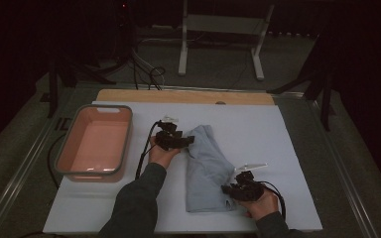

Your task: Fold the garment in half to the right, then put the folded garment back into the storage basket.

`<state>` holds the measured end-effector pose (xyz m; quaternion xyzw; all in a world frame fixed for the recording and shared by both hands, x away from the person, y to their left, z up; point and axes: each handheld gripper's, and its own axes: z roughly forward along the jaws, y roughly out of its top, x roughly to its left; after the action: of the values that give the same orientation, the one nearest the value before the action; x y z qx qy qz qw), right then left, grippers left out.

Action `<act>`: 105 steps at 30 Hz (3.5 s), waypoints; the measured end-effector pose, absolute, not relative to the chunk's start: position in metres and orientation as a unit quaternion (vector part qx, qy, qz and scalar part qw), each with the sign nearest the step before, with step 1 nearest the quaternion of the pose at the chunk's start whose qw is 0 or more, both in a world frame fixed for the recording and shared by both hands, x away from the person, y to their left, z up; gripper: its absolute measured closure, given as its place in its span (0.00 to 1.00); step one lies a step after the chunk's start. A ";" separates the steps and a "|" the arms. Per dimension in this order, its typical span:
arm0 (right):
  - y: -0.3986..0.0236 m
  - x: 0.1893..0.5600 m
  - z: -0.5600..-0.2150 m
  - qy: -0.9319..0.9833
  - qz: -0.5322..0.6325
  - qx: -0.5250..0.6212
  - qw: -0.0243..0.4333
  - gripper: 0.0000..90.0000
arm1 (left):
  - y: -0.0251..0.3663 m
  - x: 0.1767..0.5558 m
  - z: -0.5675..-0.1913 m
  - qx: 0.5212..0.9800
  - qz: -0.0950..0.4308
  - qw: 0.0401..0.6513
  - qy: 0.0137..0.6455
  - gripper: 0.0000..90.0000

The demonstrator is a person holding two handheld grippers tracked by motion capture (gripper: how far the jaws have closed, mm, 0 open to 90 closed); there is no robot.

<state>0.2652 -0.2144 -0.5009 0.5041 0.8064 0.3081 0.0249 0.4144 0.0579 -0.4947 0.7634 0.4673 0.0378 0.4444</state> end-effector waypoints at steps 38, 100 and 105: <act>-0.212 0.264 -0.499 0.811 0.301 0.501 0.032 0.87 | 0.039 0.425 -0.453 0.751 0.075 0.465 0.463 0.23; -0.212 0.264 -0.501 0.806 0.305 0.506 0.031 0.86 | 0.031 0.377 -0.513 0.783 0.026 0.423 0.455 0.18; -0.212 0.264 -0.500 0.806 0.304 0.507 0.031 0.86 | 0.029 0.379 -0.519 0.787 0.024 0.409 0.461 0.18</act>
<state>0.2640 -0.2122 -0.5005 0.5071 0.8058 0.3044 0.0309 0.3790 0.0290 -0.5190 0.7871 0.4606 0.0242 0.4095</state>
